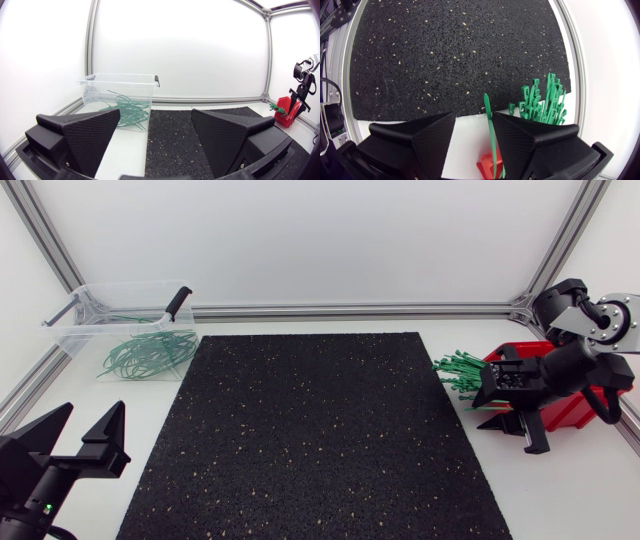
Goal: Take a green cable tie from the red box, thread the tail through the head to close it, then place it in the transparent bin on the left.
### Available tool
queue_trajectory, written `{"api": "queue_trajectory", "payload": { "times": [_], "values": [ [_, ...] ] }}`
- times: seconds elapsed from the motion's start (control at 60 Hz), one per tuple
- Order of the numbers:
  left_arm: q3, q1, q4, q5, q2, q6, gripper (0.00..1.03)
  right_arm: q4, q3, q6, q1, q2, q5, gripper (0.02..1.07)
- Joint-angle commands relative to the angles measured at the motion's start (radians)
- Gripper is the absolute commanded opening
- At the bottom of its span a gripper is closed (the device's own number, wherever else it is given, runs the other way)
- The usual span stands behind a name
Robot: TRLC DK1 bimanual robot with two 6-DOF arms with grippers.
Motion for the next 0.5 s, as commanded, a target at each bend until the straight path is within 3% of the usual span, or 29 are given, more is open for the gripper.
{"api": "queue_trajectory", "payload": {
  "times": [0.0, 0.233, 0.483],
  "values": [
    [-0.038, -0.006, -0.027, 0.005, -0.003, 0.009, 0.99, 0.01, -0.04, -0.034, 0.007, 0.001, 0.008, 0.52],
    [-0.038, -0.006, -0.027, 0.005, -0.003, 0.009, 0.99, 0.01, -0.061, -0.049, -0.002, -0.01, 0.018, 0.48],
    [-0.038, -0.003, -0.027, 0.005, -0.003, 0.009, 0.99, 0.093, -0.058, -0.086, -0.052, 0.016, 0.06, 0.48]
  ]
}}
